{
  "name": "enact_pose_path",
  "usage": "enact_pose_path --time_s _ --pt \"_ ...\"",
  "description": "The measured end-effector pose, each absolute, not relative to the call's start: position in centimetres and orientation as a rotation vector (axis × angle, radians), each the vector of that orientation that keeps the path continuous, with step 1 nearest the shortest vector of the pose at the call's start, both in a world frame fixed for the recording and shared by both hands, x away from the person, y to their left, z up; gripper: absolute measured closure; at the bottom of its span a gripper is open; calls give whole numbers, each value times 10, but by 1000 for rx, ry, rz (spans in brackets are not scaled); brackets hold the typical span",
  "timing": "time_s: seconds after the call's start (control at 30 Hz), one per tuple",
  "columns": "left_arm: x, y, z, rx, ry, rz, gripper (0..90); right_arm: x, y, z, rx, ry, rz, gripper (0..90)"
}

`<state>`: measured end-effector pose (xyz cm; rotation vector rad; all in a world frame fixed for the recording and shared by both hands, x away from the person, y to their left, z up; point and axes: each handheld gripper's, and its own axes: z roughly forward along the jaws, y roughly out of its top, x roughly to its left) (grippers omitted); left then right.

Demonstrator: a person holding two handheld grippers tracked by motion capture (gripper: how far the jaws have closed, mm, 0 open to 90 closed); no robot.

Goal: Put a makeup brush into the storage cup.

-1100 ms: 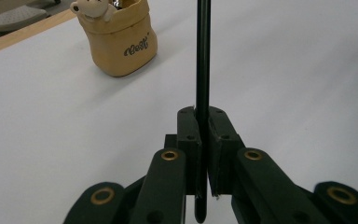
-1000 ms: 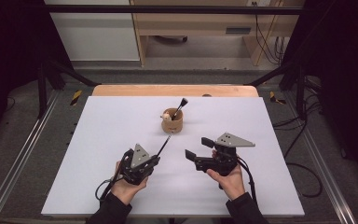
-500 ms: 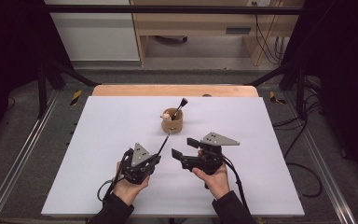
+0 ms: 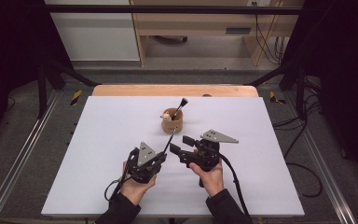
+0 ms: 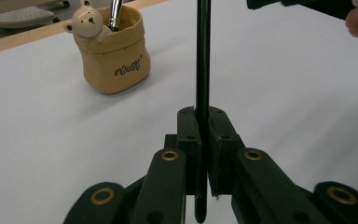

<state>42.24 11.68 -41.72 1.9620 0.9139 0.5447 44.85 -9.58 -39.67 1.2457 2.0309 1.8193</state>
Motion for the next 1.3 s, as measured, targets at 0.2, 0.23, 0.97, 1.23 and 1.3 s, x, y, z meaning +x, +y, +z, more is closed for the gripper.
enact_pose_path --time_s 0.2,0.23,0.97,1.23,1.3 --pt "422 110 -416 1953 914 541 849 451 -95 -399 1303 2023 1847 440" --pt "422 109 -416 1952 915 539 849 452 -95 -399 1311 2022 1853 454" --pt "417 98 -414 1945 916 513 848 457 -95 -404 1432 1994 1935 806" --pt "416 95 -417 1965 903 495 837 457 -96 -405 1412 2016 1966 851" --pt "415 95 -416 1969 889 493 829 457 -96 -405 1397 2025 1962 852"
